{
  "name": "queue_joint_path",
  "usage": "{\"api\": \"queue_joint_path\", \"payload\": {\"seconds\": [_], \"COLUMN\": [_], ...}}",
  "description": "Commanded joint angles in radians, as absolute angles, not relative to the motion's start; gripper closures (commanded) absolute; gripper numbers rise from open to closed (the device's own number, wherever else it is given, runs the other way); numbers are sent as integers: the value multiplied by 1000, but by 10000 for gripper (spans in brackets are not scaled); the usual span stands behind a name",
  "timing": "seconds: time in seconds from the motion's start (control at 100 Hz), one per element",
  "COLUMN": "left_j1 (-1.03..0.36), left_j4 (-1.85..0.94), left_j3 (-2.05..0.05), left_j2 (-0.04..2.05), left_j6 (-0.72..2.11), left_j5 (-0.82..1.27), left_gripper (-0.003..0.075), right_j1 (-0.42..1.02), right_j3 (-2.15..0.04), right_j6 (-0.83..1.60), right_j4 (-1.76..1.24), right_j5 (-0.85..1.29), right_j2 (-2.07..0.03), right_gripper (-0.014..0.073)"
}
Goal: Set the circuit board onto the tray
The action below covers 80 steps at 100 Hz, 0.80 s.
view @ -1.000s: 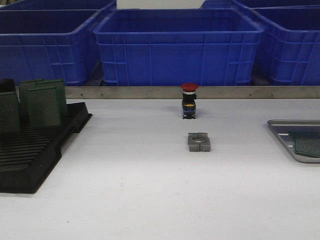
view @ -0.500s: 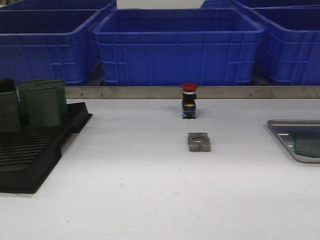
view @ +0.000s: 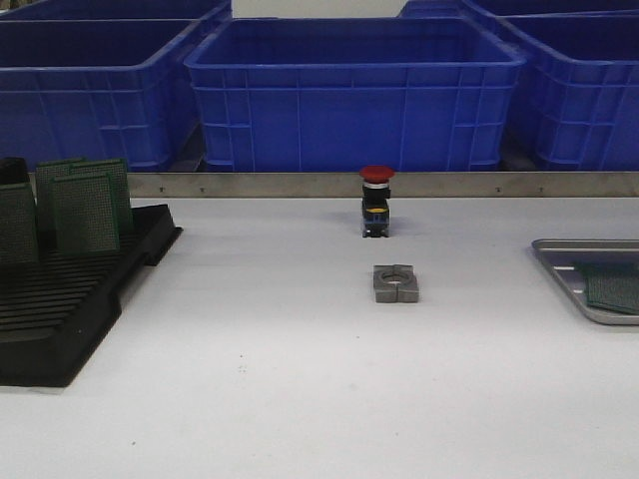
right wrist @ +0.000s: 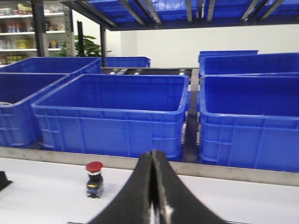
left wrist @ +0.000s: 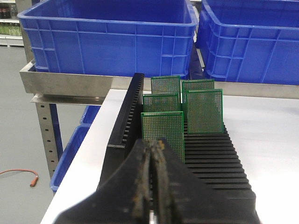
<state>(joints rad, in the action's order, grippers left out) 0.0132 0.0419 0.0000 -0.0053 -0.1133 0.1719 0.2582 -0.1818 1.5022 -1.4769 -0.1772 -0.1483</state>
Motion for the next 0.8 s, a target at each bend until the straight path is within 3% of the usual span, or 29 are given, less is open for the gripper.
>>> {"api": "queue_joint_path", "payload": {"seconds": [0.0, 0.1, 0.22, 0.43, 0.55, 0.79], "left_j1": [10, 10, 10, 10, 10, 10], "left_j4": [38, 38, 38, 38, 38, 38], "left_j3": [49, 49, 49, 49, 49, 49], "left_j2": [-35, -35, -35, -35, -35, -35], "left_j6": [-120, -120, -120, -120, -120, -120], "left_j5": [95, 95, 95, 95, 95, 95], "left_gripper": [741, 741, 741, 741, 741, 741], "right_j1": [157, 50, -32, -42, -46, -50], "right_j3": [-192, -166, -140, -14, 15, 16], "right_j6": [1434, 1173, 682, 20, -121, -125], "right_j4": [-1331, -1095, -667, 53, 195, 200], "right_j5": [-80, 7, 47, -185, -121, -43], "right_j2": [-160, -160, -160, -139, -67, 37], "right_gripper": [655, 655, 655, 655, 655, 655]}}
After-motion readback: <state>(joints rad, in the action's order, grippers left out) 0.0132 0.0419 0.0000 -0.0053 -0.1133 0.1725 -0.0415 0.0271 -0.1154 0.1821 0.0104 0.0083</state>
